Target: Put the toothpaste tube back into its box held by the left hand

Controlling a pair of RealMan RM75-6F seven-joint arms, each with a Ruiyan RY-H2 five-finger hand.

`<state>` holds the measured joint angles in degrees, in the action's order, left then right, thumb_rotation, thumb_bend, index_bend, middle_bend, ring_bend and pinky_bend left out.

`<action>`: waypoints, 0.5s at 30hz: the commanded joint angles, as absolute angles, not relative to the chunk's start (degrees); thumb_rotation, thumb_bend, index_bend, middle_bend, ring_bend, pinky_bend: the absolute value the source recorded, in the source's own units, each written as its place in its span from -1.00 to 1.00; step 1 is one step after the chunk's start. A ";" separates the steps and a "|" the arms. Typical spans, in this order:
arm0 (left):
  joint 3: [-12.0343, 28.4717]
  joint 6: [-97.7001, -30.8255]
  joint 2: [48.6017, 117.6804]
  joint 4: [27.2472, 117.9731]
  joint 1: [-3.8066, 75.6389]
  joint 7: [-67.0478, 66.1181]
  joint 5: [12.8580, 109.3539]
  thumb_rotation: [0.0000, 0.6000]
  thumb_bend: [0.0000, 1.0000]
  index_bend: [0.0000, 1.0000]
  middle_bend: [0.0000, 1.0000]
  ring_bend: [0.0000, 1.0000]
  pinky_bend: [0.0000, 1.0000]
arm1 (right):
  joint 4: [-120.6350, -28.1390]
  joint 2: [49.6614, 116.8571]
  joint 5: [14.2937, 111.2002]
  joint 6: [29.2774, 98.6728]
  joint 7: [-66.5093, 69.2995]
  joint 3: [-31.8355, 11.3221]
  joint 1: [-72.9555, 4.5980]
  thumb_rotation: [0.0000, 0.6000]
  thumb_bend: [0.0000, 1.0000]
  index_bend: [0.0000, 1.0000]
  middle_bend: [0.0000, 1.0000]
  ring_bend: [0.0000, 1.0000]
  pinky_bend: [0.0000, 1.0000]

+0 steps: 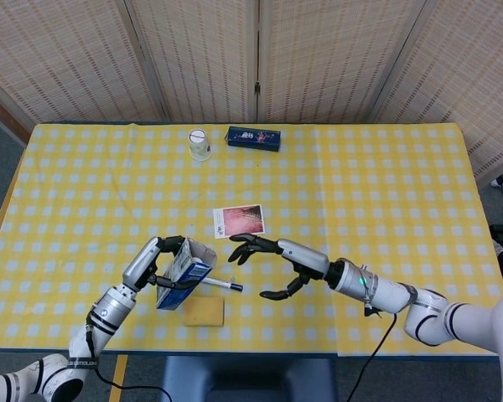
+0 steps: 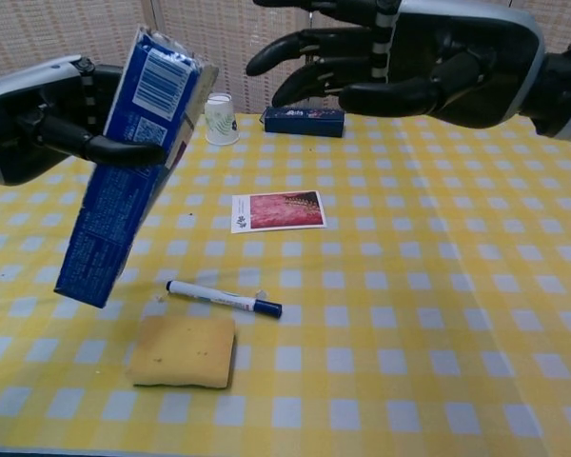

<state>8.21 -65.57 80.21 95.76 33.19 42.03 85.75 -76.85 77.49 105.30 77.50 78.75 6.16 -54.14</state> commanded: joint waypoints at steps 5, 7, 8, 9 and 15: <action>7.71 -63.82 79.90 88.85 33.38 29.33 82.78 1.00 -0.67 0.28 0.31 0.17 0.43 | -78.91 71.62 100.06 79.88 62.31 6.08 -46.09 0.88 -0.30 -1.00 -0.53 -0.50 -0.75; 7.87 -63.09 80.25 86.89 33.70 27.22 81.91 1.00 -0.67 0.29 0.32 0.18 0.43 | -78.55 71.04 99.55 79.83 60.43 6.77 -44.53 0.87 -0.30 -1.00 -0.55 -0.52 -0.75; 8.06 -62.68 80.66 85.31 33.97 25.96 81.37 1.00 -0.67 0.29 0.32 0.18 0.44 | -78.09 70.78 99.28 79.87 59.49 7.20 -43.50 0.87 -0.30 -1.00 -0.55 -0.53 -0.75; 8.19 -62.43 81.06 83.98 34.19 25.08 81.08 1.00 -0.67 0.29 0.33 0.18 0.44 | -77.70 70.66 98.99 79.94 58.76 7.48 -42.68 0.87 -0.30 -1.00 -0.55 -0.54 -0.75; 8.51 -61.31 84.23 75.20 35.32 21.31 80.09 1.00 -0.67 0.30 0.33 0.18 0.44 | -74.85 70.39 97.54 82.00 53.90 8.18 -37.33 0.86 -0.30 -1.00 -0.57 -0.56 -0.75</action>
<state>8.32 -62.07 82.62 78.26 34.66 22.90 80.82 -75.89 70.64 98.15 81.21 55.64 7.82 -38.81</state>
